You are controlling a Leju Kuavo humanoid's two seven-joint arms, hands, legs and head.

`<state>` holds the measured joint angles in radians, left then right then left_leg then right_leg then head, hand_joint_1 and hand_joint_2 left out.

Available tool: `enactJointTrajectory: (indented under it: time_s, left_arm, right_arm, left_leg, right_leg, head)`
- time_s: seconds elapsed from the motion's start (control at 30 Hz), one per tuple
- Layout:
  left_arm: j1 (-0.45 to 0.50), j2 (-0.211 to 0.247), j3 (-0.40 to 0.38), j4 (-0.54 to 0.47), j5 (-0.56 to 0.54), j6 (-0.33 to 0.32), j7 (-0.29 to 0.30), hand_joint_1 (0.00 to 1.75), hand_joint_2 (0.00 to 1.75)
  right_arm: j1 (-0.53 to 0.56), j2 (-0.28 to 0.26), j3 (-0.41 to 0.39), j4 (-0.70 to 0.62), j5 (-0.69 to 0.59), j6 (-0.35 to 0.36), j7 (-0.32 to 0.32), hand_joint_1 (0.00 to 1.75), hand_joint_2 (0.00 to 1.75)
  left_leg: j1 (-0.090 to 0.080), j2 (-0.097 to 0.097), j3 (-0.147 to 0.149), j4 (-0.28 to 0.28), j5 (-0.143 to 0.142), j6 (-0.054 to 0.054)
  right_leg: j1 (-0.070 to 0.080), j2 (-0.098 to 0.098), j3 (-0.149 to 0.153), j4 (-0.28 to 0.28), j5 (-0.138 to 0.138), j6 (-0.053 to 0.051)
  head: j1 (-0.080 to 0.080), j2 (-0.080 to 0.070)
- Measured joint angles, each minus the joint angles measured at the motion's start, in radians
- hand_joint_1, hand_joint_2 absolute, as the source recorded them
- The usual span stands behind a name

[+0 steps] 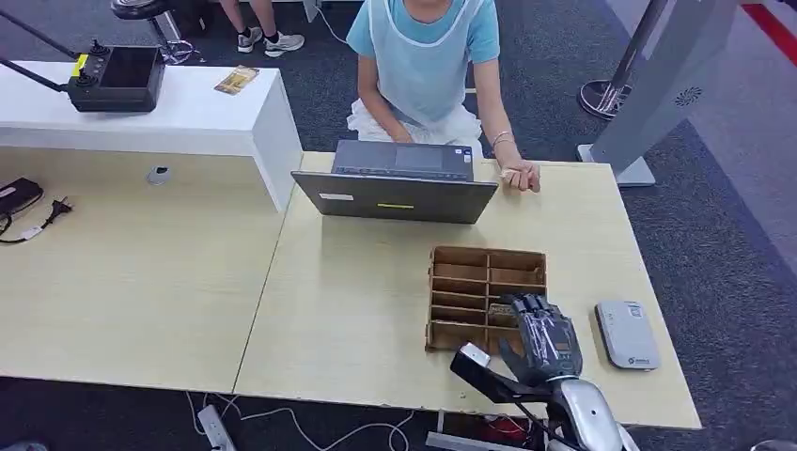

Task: Pass the card to the sensor for recognition and then transmit it.

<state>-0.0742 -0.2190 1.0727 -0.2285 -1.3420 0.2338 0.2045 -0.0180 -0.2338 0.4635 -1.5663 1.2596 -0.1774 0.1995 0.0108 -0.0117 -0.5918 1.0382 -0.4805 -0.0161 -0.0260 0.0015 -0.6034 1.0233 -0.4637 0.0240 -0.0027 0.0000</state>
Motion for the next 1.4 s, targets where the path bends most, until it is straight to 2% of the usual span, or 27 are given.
enactJointTrajectory:
  time_s: [0.13, 0.17, 0.23, 0.3, 0.33, 0.4, 0.67, 0.87, 1.4]
  left_arm:
    - [0.000, -0.002, 0.000, 0.000, -0.002, 0.000, 0.000, 0.00, 0.00]
    - [0.000, -0.002, 0.000, 0.000, -0.002, 0.000, 0.000, 0.00, 0.00]
    - [0.000, -0.002, 0.000, 0.000, -0.002, 0.000, 0.000, 0.00, 0.00]
    - [0.000, -0.003, 0.000, 0.000, -0.002, 0.000, 0.000, 0.00, 0.00]
    - [0.000, -0.003, 0.000, 0.000, -0.002, 0.000, 0.000, 0.00, 0.00]
    - [0.000, -0.004, 0.000, 0.000, -0.002, 0.000, 0.000, 0.00, 0.00]
    - [0.000, -0.004, 0.000, 0.000, -0.005, 0.000, 0.000, 0.00, 0.00]
    - [0.000, -0.004, 0.000, 0.000, -0.004, 0.000, 0.000, 0.00, 0.00]
    - [0.000, -0.004, 0.000, 0.000, -0.002, 0.001, -0.002, 0.00, 0.00]
  right_arm:
    - [-0.003, 0.002, 0.000, 0.003, 0.002, 0.001, 0.000, 0.80, 1.75]
    - [-0.005, 0.002, 0.000, 0.003, 0.003, 0.001, 0.000, 0.93, 1.75]
    - [-0.009, 0.002, 0.000, 0.004, 0.003, 0.002, 0.000, 1.01, 1.75]
    - [-0.013, 0.003, 0.000, 0.004, 0.003, 0.002, 0.000, 1.26, 1.75]
    - [-0.014, 0.003, 0.000, 0.004, 0.003, 0.002, 0.000, 1.26, 1.75]
    - [-0.018, 0.004, 0.000, 0.004, 0.003, 0.004, 0.000, 1.40, 1.75]
    - [-0.023, 0.004, 0.000, 0.002, 0.003, 0.003, 0.000, 1.45, 1.75]
    - [-0.023, 0.005, 0.000, 0.002, 0.003, 0.002, 0.000, 1.40, 1.75]
    - [-0.022, 0.006, -0.004, -0.006, 0.005, -0.008, -0.005, 1.43, 1.75]
  left_leg:
    - [0.000, 0.000, 0.000, 0.000, 0.000, 0.000]
    - [0.000, 0.000, 0.000, 0.000, 0.000, 0.000]
    - [0.000, 0.000, 0.000, 0.000, 0.000, 0.000]
    - [0.000, 0.000, 0.000, 0.000, 0.000, 0.000]
    - [0.000, 0.000, 0.000, 0.000, 0.000, 0.000]
    - [0.000, 0.000, 0.000, 0.000, 0.000, 0.000]
    - [0.000, 0.000, 0.001, 0.000, 0.000, 0.000]
    - [0.000, 0.000, 0.001, 0.000, 0.000, 0.000]
    - [0.000, 0.000, 0.001, 0.000, 0.000, 0.000]
  right_leg:
    - [0.000, 0.000, 0.000, 0.000, 0.000, 0.000]
    - [0.000, 0.000, 0.000, 0.000, 0.000, 0.000]
    - [0.000, 0.000, 0.000, 0.000, 0.000, 0.000]
    - [0.000, 0.000, 0.000, 0.000, 0.000, 0.000]
    - [0.000, 0.000, 0.000, 0.000, 0.000, 0.000]
    - [0.000, 0.000, 0.000, 0.000, 0.000, 0.000]
    - [0.000, 0.000, 0.000, 0.000, 0.000, 0.000]
    - [0.000, 0.000, 0.000, 0.000, 0.000, 0.000]
    - [0.000, 0.000, 0.000, 0.000, 0.000, 0.000]
  head:
    - [0.000, 0.000]
    - [0.000, 0.000]
    - [0.000, 0.000]
    - [0.000, 0.000]
    - [0.000, 0.000]
    - [0.000, 0.000]
    - [0.000, 0.000]
    - [0.000, 0.000]
    - [0.000, 0.000]
